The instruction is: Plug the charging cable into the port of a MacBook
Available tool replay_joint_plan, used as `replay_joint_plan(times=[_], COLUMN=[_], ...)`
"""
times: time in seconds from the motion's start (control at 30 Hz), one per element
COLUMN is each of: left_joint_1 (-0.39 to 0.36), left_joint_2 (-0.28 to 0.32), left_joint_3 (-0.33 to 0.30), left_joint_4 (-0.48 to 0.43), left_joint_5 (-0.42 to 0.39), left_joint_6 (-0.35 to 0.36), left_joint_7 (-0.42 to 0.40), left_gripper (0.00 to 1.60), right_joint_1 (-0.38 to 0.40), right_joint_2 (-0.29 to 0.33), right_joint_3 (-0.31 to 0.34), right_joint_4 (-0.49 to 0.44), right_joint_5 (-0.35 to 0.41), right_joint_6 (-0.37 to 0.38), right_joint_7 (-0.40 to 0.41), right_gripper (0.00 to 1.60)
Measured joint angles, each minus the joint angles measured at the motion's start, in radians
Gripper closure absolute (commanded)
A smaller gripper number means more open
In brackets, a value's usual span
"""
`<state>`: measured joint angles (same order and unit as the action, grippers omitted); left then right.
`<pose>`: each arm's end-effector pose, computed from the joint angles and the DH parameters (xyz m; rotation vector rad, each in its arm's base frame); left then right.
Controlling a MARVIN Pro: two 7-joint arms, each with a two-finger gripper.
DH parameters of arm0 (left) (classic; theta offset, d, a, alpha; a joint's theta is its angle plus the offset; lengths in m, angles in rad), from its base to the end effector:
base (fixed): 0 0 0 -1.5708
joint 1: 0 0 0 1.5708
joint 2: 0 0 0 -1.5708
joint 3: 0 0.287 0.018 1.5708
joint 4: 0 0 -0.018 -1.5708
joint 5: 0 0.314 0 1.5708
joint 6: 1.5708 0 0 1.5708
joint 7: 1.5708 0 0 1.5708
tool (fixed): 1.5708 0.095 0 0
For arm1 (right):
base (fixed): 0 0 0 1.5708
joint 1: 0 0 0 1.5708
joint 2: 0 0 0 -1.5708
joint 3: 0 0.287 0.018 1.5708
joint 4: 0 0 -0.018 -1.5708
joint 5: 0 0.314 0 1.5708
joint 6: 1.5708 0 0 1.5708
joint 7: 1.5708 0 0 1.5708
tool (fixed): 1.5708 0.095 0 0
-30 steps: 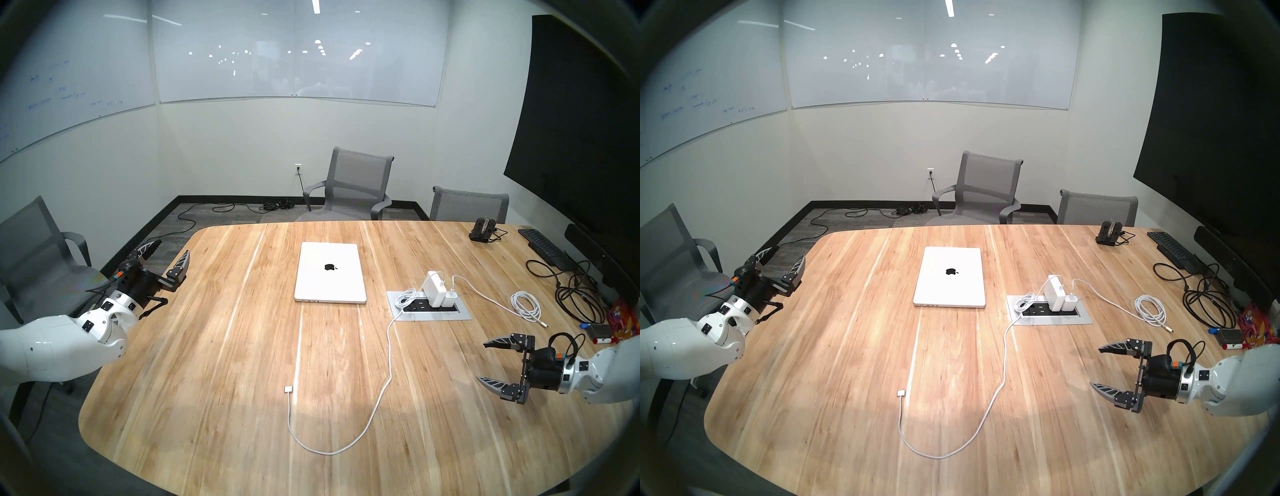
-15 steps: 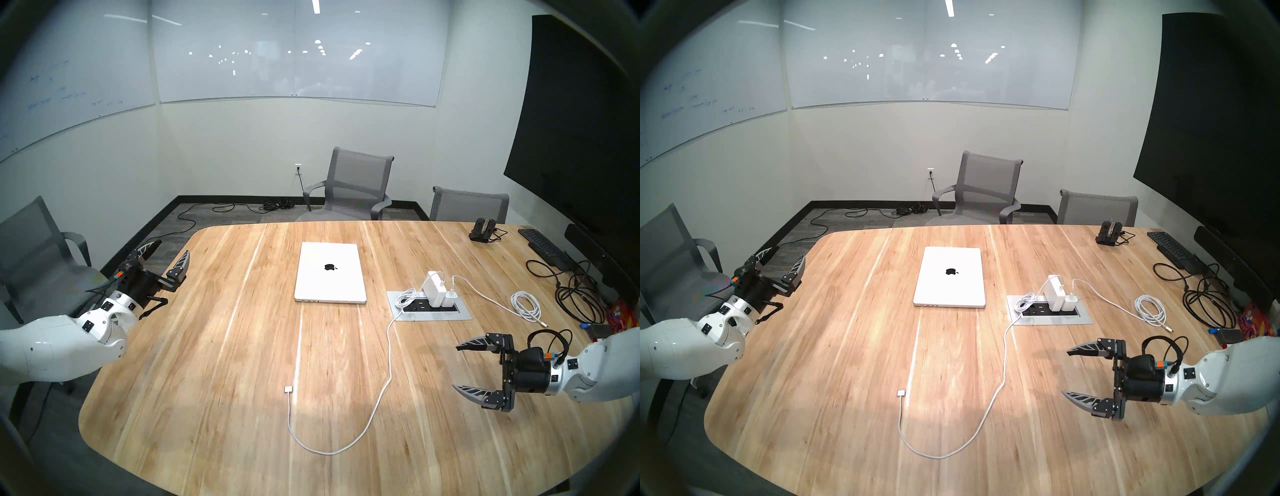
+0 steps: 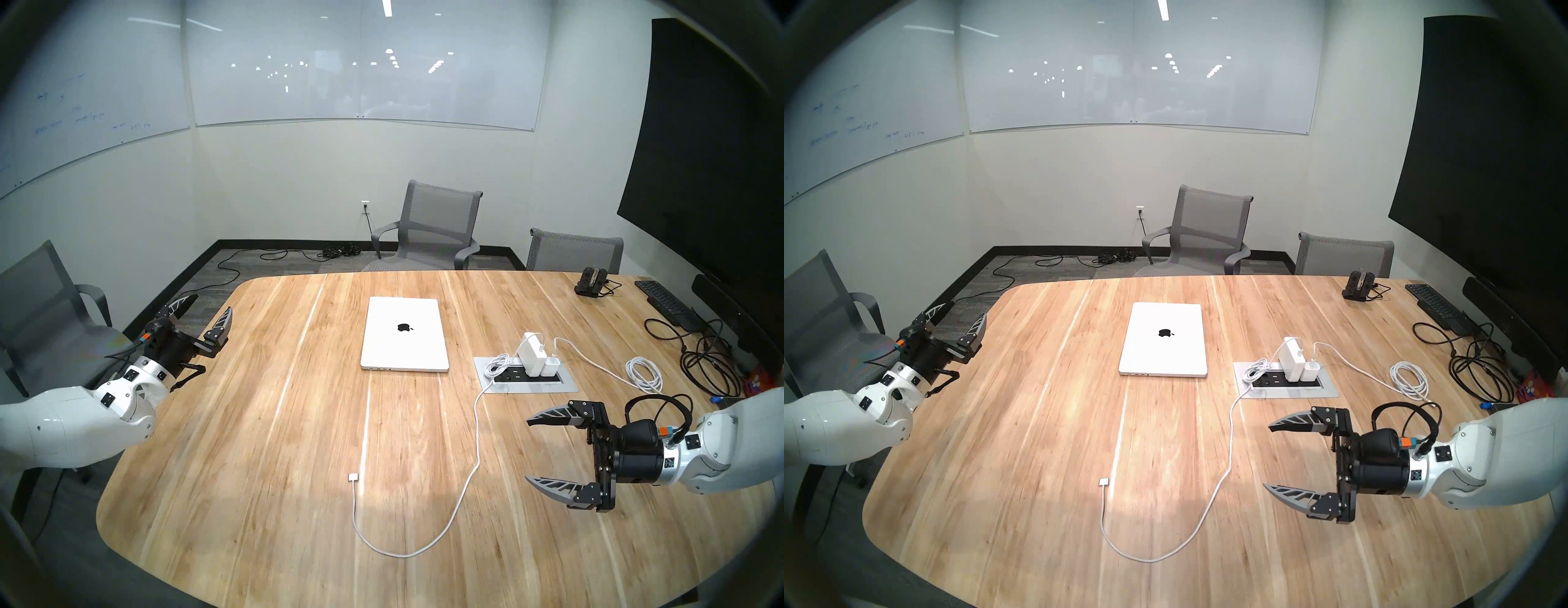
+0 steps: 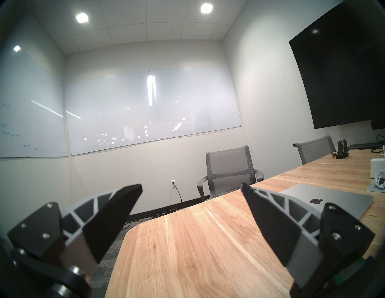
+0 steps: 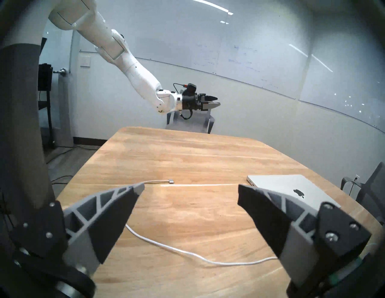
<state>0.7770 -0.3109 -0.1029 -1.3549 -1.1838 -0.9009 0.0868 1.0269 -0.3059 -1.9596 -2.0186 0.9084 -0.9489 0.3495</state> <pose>0.4105 0.2329 -0.2484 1.8854 -0.4427 2.4223 0.2385 -0.1044 -0.2146 -1.4372 -1.3639 -1.4644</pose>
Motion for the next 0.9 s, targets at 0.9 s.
replay_joint_plan(times=[0.9], left_joint_1=[-0.001], left_joint_2=[0.000], left_joint_3=[0.000], left_joint_4=[0.000], left_joint_5=[0.000], left_joint_6=[0.000], left_joint_7=[-0.003], left_gripper=[0.00], right_joint_1=[0.117], right_joint_2=[-0.080], right_joint_3=[-0.006], right_joint_4=[-0.360], right_joint_5=[-0.271], right_joint_6=[0.446], right_joint_7=[-0.439], right_gripper=[0.00])
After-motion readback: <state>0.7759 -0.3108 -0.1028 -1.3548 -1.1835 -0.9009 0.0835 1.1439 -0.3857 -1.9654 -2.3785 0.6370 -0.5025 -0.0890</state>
